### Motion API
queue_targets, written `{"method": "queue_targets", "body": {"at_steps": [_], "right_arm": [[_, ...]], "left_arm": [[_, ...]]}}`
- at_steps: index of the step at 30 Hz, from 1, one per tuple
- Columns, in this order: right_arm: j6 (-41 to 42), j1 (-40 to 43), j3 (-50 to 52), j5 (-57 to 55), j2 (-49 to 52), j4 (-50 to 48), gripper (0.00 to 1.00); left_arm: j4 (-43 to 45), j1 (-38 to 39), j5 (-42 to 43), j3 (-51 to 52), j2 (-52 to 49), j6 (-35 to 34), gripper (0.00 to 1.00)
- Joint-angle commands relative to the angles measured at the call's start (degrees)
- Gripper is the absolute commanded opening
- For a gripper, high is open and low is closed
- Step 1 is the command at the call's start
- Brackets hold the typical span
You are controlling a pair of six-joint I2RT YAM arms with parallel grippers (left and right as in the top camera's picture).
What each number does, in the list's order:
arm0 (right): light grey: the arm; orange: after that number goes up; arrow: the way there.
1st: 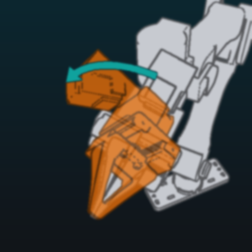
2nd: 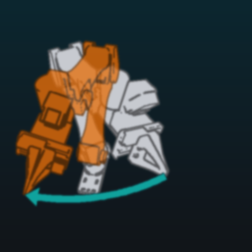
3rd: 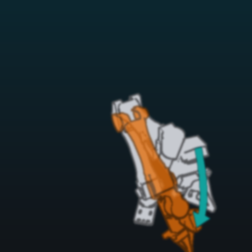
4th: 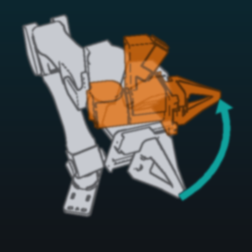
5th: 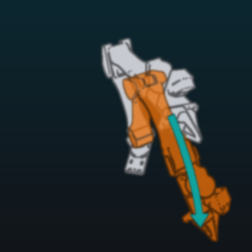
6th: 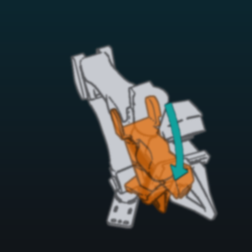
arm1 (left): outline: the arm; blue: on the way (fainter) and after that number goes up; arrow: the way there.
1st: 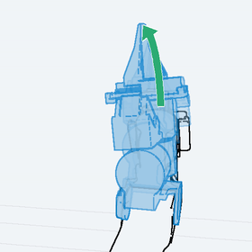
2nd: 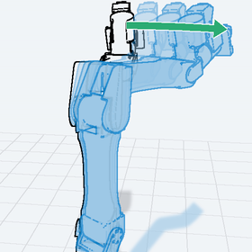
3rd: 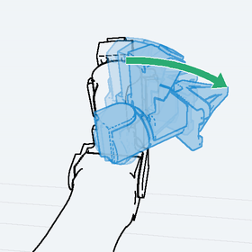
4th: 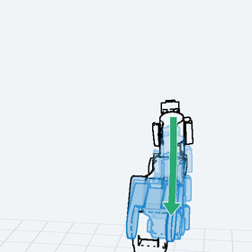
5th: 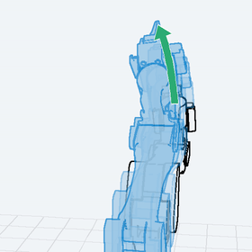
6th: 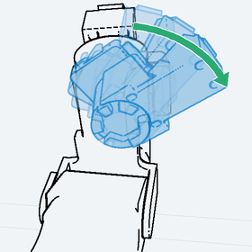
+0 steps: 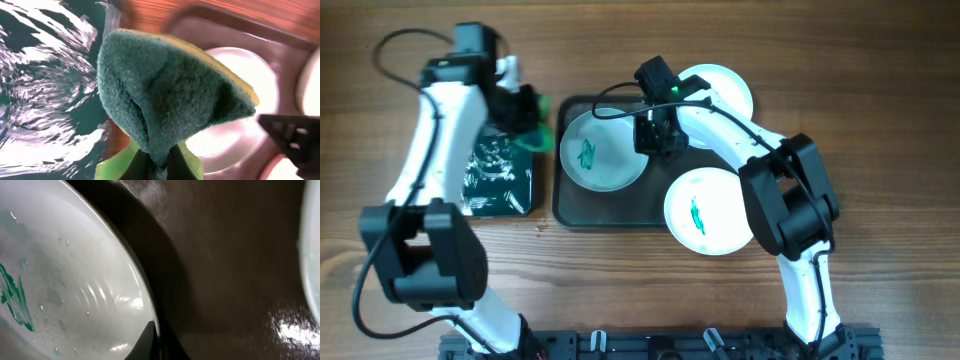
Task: Clean dirty plates on tray and stack at the side
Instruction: 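Lift the sponge with the left gripper and bring it onto the plate, then scrub the plate with the sponge while the right gripper holds its rim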
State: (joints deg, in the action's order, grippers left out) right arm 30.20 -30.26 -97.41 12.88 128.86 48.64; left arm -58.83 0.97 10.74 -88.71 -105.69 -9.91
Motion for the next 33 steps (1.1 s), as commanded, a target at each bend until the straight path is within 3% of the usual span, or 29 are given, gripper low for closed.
{"method": "queue_targets", "body": {"at_steps": [1, 6, 16, 23, 26, 28, 33], "right_arm": [[-1.49, -0.04, 0.42, 1.66, 2.19, 2.03, 0.04], [-3.32, -0.02, 1.79, 3.10, 2.19, 2.12, 0.04], [-6.32, 3.58, 12.44, 13.84, 2.19, -8.28, 0.04], [-6.27, 3.89, 12.68, 13.92, 2.19, -8.81, 0.04], [-6.25, 3.87, 12.68, 13.73, 2.19, -8.87, 0.04], [-6.21, 3.89, 12.68, 13.70, 2.19, -8.87, 0.04], [-6.25, 3.89, 12.68, 13.73, 2.19, -8.81, 0.04]], "left_arm": [[2.08, 6.29, 2.47, 0.74, -2.51, -4.52, 0.04], [2.67, 10.93, 0.96, 0.74, -8.81, -6.29, 0.04], [2.49, 11.19, -2.27, 1.84, -16.85, -7.87, 0.04], [-0.17, 15.74, -25.75, 2.34, -15.78, -19.82, 0.04], [-1.33, 19.26, -28.06, 2.32, -15.41, -21.05, 0.04], [-1.86, 21.92, -23.52, 2.36, -15.43, -20.41, 0.04], [1.88, 23.65, 7.26, 2.36, -15.43, -5.40, 0.04]]}}
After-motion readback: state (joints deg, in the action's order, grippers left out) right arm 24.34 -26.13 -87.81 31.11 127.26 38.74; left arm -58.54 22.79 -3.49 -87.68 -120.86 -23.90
